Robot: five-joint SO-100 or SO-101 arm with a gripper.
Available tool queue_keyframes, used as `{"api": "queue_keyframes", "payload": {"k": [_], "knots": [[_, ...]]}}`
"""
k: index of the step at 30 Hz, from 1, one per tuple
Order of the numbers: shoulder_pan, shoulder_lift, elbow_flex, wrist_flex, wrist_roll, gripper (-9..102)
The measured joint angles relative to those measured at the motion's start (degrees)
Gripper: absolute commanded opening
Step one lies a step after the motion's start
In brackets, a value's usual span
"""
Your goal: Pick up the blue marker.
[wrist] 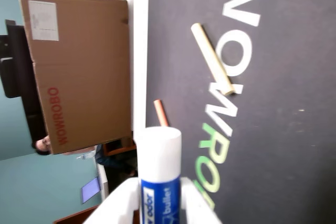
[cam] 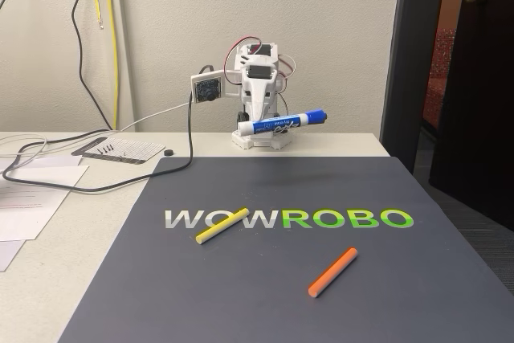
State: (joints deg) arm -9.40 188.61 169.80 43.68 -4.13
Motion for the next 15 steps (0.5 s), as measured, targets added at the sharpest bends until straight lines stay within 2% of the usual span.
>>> {"api": "queue_keyframes", "payload": {"k": [15], "knots": [[0.35,0.00,0.70,0.79,-0.26,0]]}}
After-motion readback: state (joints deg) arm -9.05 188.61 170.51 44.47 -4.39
